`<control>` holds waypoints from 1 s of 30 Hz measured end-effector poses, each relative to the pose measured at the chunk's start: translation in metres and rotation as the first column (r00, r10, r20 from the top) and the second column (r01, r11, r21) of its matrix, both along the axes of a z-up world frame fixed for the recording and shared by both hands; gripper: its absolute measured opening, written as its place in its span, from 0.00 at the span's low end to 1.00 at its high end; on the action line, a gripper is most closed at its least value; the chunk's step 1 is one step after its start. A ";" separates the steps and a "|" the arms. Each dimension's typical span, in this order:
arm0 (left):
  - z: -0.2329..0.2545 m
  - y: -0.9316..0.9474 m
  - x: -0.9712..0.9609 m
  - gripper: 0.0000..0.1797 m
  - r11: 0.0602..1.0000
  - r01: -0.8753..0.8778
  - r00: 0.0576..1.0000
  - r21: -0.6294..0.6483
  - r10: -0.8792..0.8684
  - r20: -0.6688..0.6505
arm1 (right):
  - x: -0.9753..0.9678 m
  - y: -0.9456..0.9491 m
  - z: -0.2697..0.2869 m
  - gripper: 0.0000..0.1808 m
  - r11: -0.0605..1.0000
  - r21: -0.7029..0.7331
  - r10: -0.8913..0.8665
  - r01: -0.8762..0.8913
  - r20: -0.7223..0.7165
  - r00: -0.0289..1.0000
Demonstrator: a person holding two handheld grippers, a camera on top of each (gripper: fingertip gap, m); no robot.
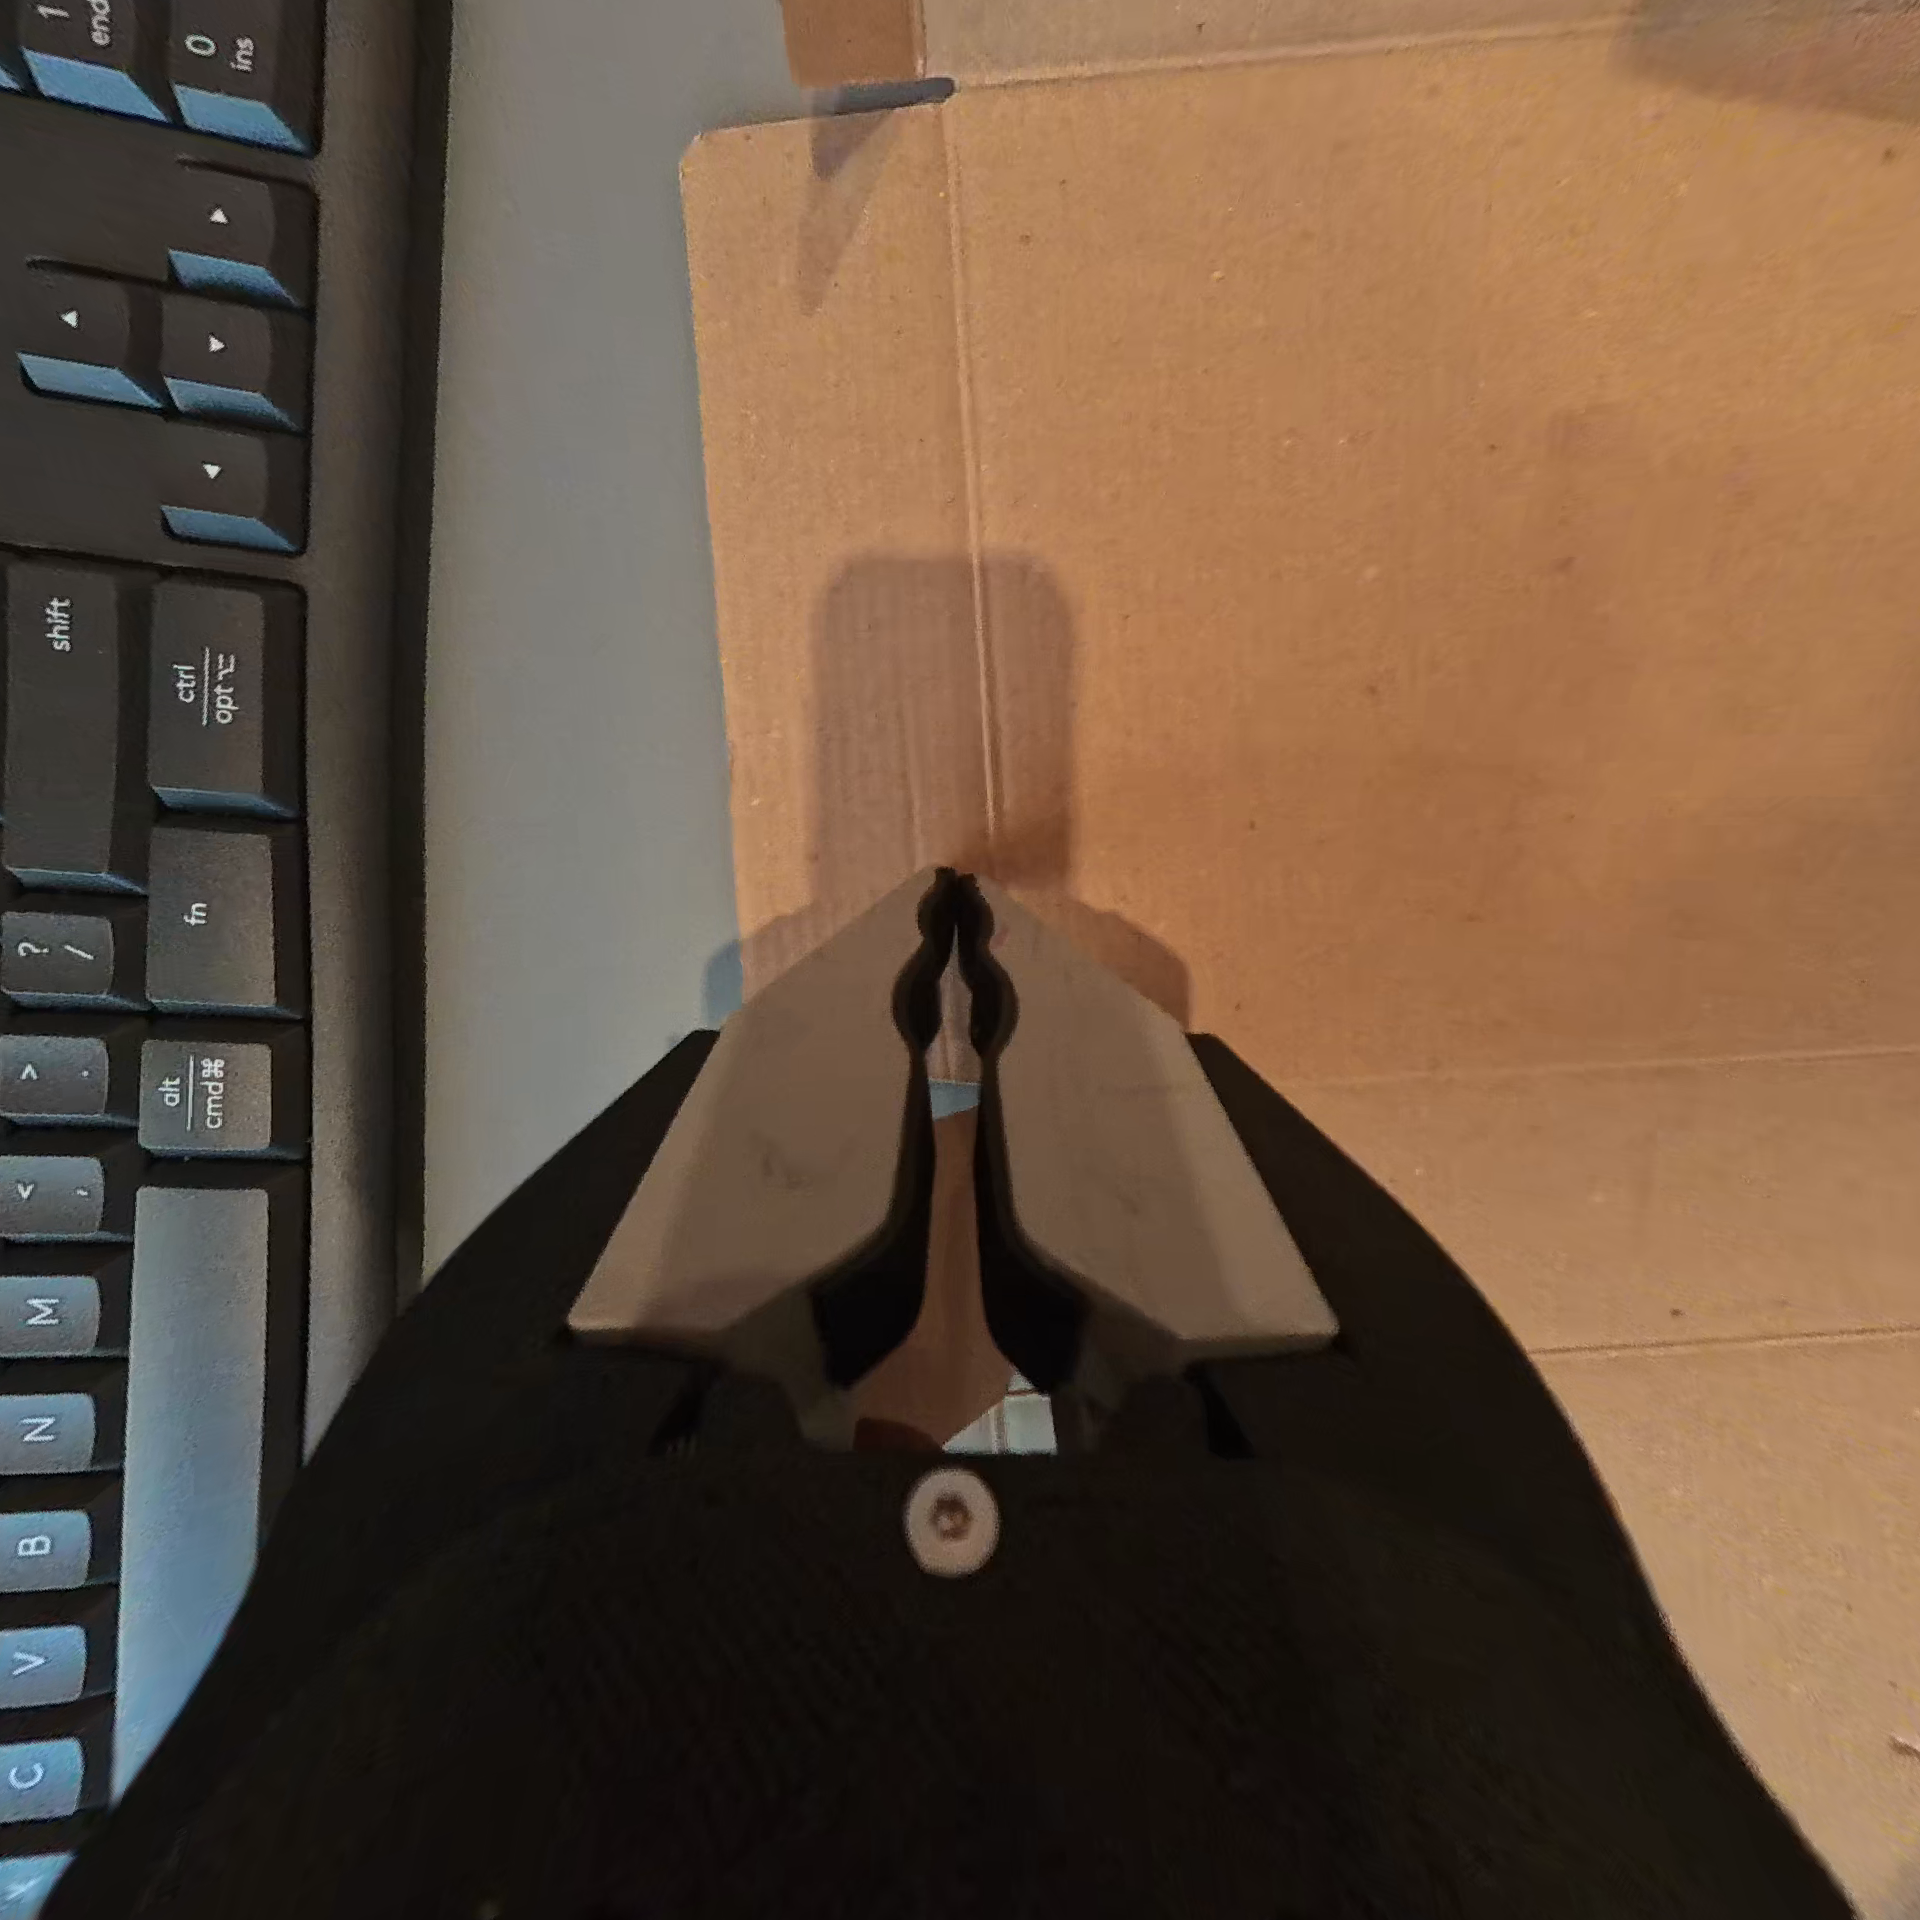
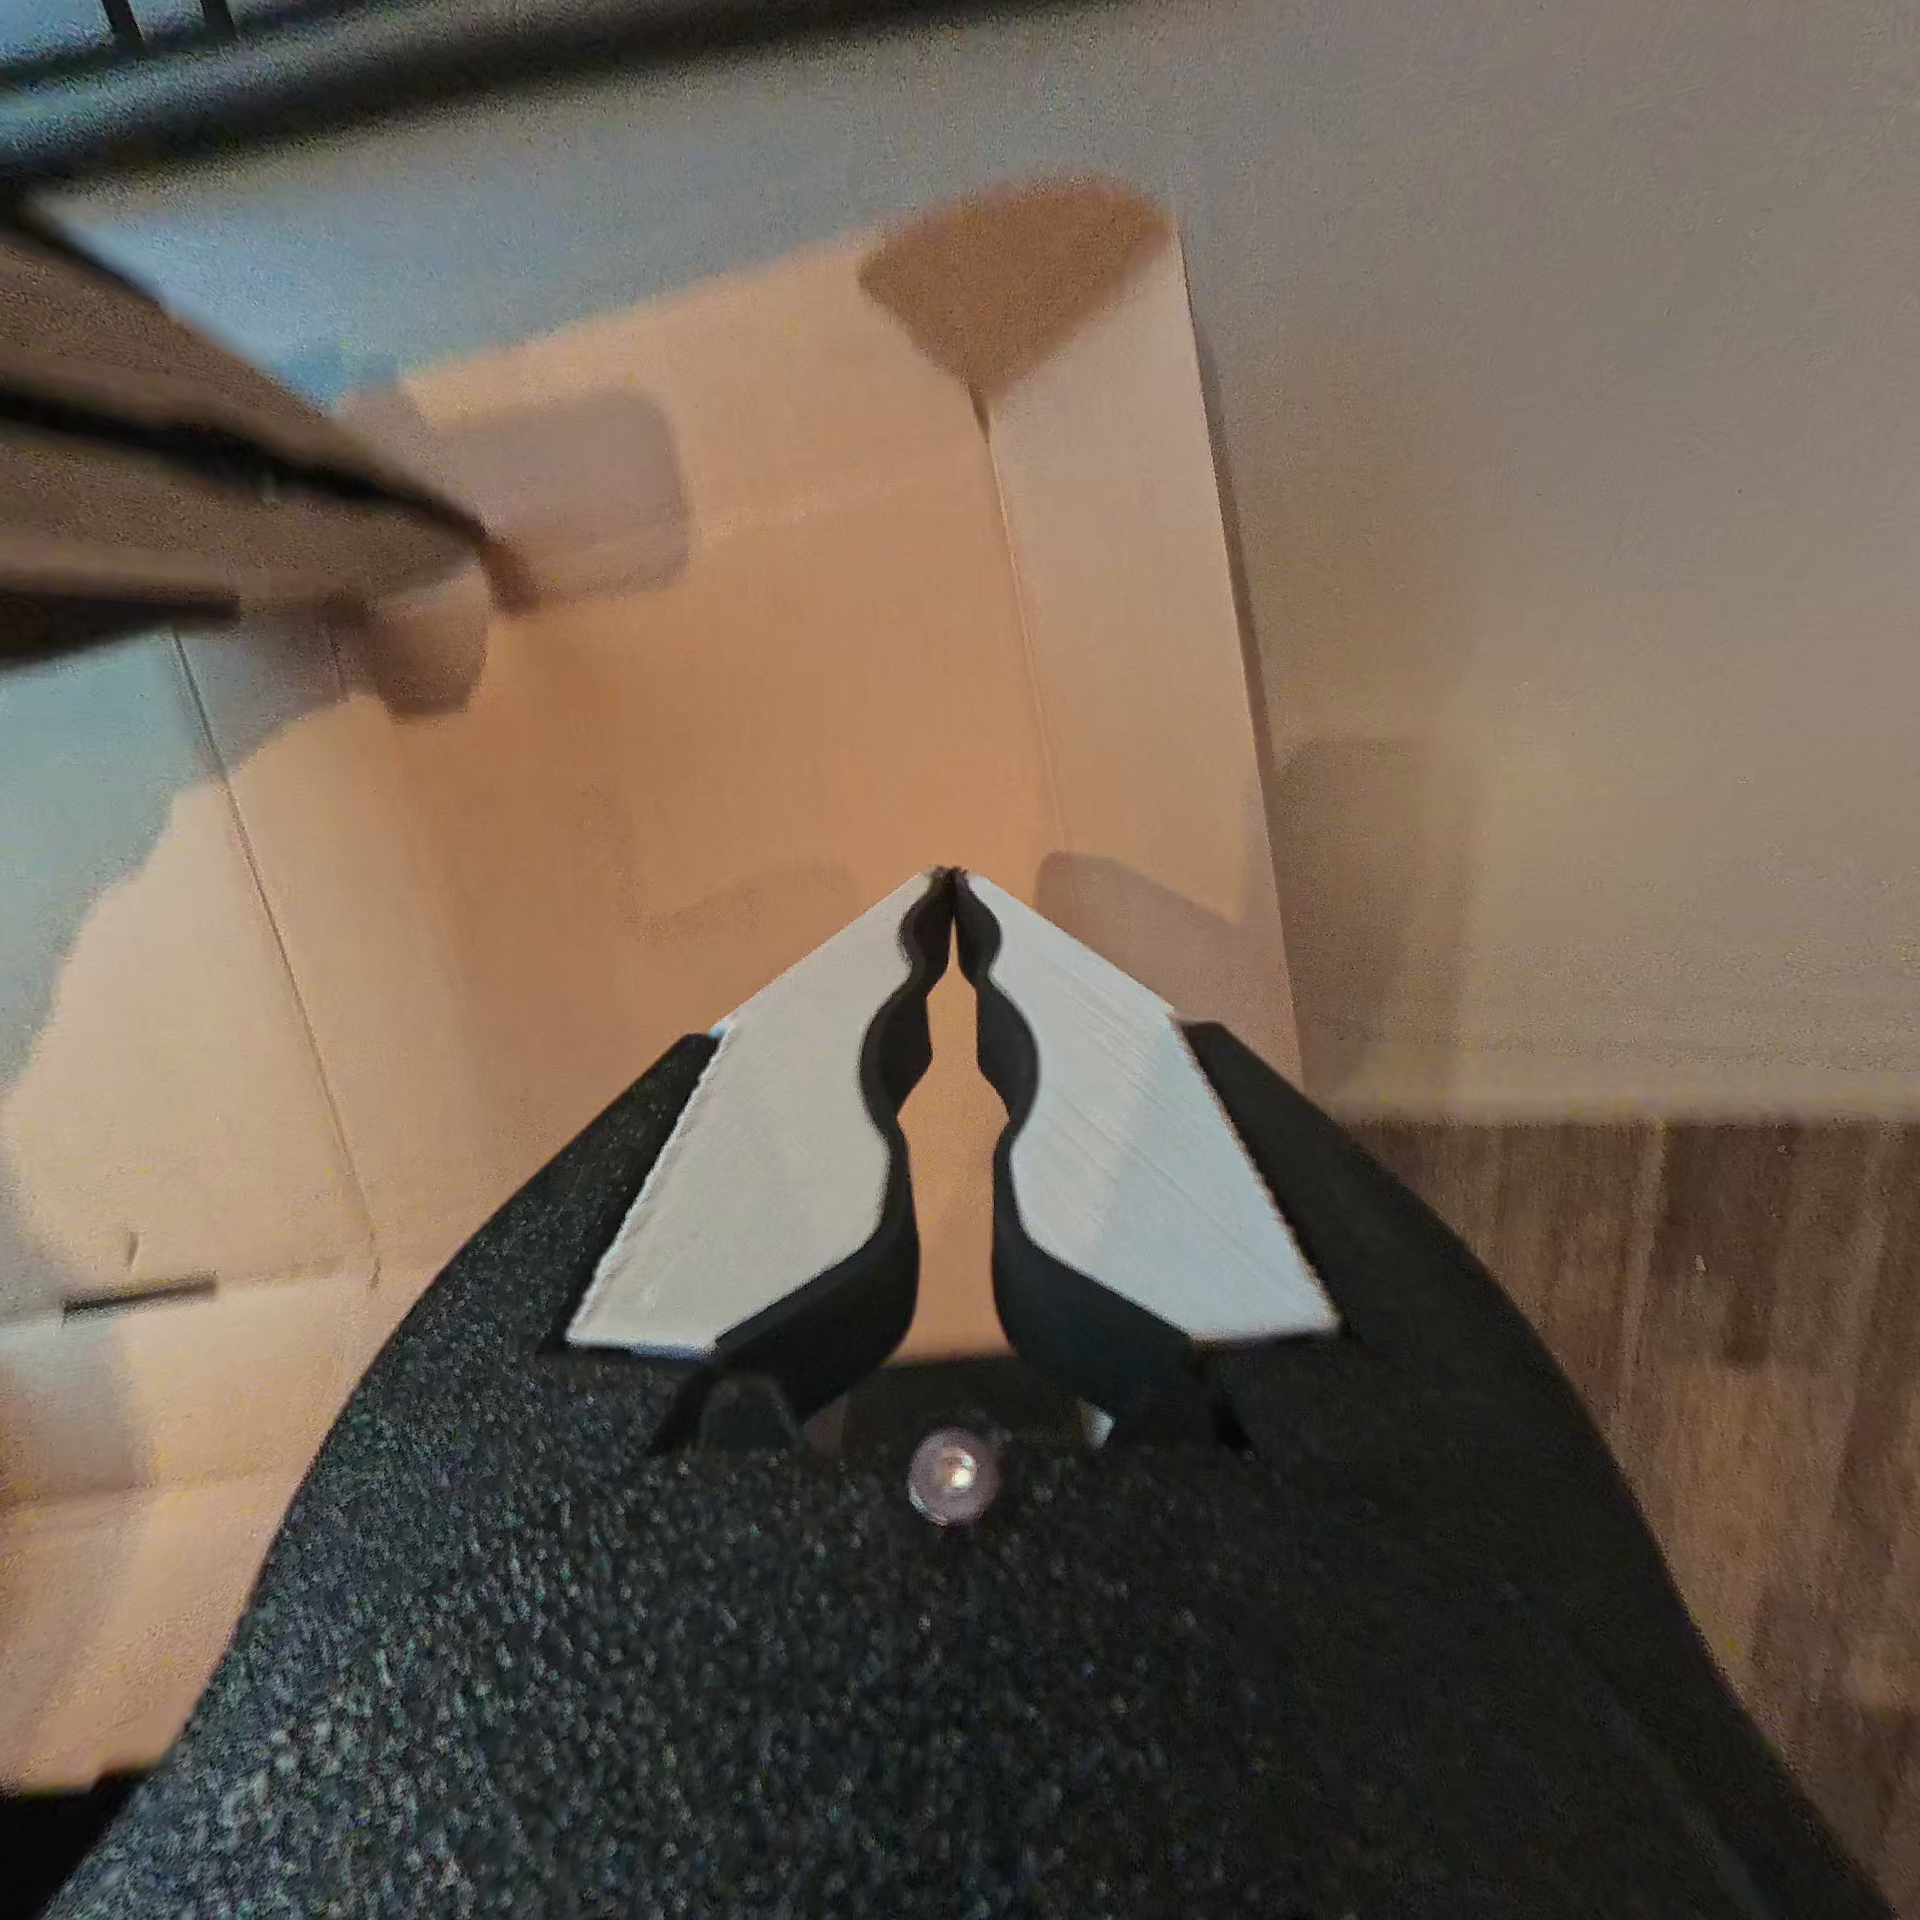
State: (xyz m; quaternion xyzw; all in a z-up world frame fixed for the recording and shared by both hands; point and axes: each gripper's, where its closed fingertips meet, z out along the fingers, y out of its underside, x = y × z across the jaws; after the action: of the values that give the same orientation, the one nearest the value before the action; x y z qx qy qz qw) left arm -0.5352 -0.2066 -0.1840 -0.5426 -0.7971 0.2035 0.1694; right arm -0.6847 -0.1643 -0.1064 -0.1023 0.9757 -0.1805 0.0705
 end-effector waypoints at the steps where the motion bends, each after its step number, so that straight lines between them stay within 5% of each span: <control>1: 0.000 0.000 0.000 0.00 1.000 -0.005 1.000 0.004 0.005 -0.004 | 0.004 -0.022 -0.013 0.00 1.000 0.009 0.004 -0.004 0.004 1.000; 5: 0.001 0.001 0.000 0.00 1.000 -0.001 1.000 0.015 0.001 0.015 | 0.017 -0.070 -0.064 0.00 0.996 0.062 0.070 -0.065 -0.071 0.995; 9: 0.001 0.002 0.000 0.00 1.000 -0.005 1.000 0.030 0.004 0.024 | 0.031 -0.120 -0.041 0.00 0.987 -0.093 0.119 -0.132 -0.139 0.983; 14: 0.001 0.002 0.002 0.00 0.999 -0.025 1.000 0.034 0.025 0.020 | 0.031 -0.136 -0.071 0.00 0.989 0.015 0.146 -0.146 -0.120 0.982; 22: 0.001 0.002 0.005 0.00 0.997 -0.046 0.999 0.055 0.046 0.009 | 0.001 -0.063 -0.018 0.00 0.995 -0.101 0.003 -0.012 -0.088 0.996; 27: 0.001 0.001 0.008 0.00 0.998 -0.048 0.999 0.051 0.048 0.001 | -0.045 0.034 -0.073 0.00 0.990 0.021 -0.136 0.137 -0.050 0.989; 30: 0.002 0.001 0.008 0.00 0.997 -0.055 0.998 0.052 0.055 0.010 | -0.052 0.021 -0.037 0.00 0.984 -0.107 -0.147 0.142 -0.043 0.988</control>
State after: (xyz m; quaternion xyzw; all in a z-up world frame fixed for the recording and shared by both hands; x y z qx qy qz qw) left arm -0.5270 -0.2061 -0.1820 -0.5167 -0.8176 0.1850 0.1744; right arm -0.7369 -0.1432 -0.1436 -0.0392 0.9714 -0.2327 0.0269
